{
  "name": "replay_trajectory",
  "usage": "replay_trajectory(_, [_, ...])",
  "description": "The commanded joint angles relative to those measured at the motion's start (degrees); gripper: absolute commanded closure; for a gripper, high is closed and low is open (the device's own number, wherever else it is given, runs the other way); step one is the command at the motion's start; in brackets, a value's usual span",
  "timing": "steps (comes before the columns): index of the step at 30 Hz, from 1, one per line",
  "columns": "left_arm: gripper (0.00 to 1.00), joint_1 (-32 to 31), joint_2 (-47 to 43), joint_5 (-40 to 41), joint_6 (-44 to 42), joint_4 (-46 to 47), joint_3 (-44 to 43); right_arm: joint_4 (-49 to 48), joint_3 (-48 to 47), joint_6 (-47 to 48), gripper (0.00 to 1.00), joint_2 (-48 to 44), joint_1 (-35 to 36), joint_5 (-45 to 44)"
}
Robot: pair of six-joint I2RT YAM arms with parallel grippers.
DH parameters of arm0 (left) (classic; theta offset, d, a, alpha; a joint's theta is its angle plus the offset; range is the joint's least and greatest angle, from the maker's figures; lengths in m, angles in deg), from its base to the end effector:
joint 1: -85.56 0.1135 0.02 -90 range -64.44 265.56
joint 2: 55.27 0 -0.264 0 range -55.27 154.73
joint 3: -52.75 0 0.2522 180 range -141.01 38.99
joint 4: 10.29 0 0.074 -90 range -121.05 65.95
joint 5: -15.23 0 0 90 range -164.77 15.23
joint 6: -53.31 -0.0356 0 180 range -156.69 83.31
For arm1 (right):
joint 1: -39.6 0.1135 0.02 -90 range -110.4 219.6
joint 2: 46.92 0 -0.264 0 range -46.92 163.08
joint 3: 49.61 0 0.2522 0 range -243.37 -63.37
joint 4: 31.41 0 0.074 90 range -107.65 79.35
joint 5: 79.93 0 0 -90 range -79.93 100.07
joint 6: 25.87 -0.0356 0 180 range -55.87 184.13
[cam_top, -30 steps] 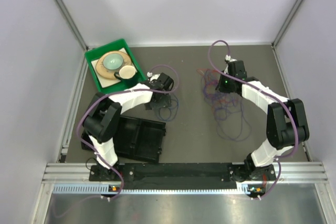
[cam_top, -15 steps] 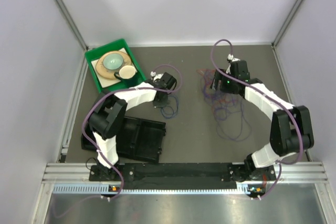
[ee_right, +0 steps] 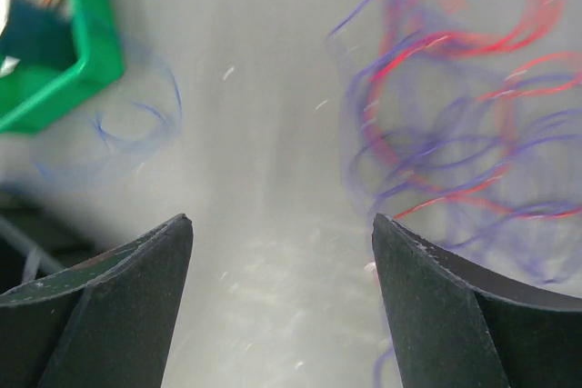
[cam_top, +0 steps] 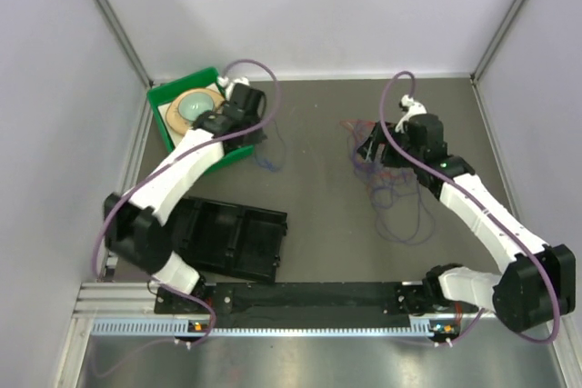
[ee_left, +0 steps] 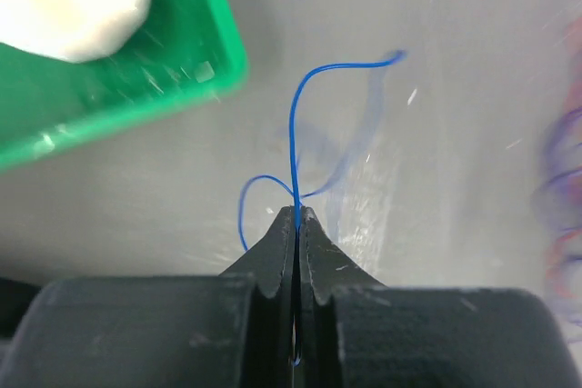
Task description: Untangle the cables
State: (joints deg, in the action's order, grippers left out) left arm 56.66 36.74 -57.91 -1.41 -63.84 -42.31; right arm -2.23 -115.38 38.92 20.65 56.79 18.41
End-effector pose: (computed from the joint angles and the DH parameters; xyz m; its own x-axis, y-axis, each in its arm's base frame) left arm 0.3113 -0.1600 0.3074 -0.7253 -0.2310 -0.6485 -0.1444 0.9721 -0.1847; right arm 0.2516 0.0832 0.2934 -0.6201 0.2493 -0.7439 -0.1626 0.8867 0.4327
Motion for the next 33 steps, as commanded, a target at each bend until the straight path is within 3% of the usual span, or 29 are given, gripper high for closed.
replay_trajectory(1, [1.0, 2.96, -11.91, 0.45, -6.8, -5.2, -5.09, -3.37, 1.65, -4.84, 0.21, -2.0, 6.17, 2.21])
replay_trajectory(5, [1.0, 5.35, -15.36, 1.94, -8.22, -10.74, -11.14, -8.11, 2.44, -10.2, 0.21, 0.8, 18.54, -0.86])
replay_trajectory(12, [1.0, 6.14, -18.7, 5.02, -9.27, -14.7, -18.54, -11.91, -4.93, -17.23, 0.24, 18.01, 33.94, -4.99])
replay_trajectory(17, [1.0, 6.23, -19.94, 4.67, -9.54, -15.05, -18.72, -8.14, -10.82, -24.17, 0.34, 28.13, 38.0, -5.96])
replay_trajectory(20, [1.0, 6.23, -20.2, 4.23, -9.36, -14.88, -17.5, -2.7, -13.46, -27.6, 0.34, 30.59, 40.28, -9.9])
replay_trajectory(23, [1.0, 6.23, -20.64, 3.88, -9.45, -14.18, -16.18, 1.61, -15.05, -29.54, 0.32, 31.92, 42.04, -16.14])
replay_trajectory(33, [1.0, 6.32, -20.38, 4.32, -9.62, -12.94, -14.77, 8.74, -17.16, -29.8, 0.33, 31.4, 44.94, -24.24])
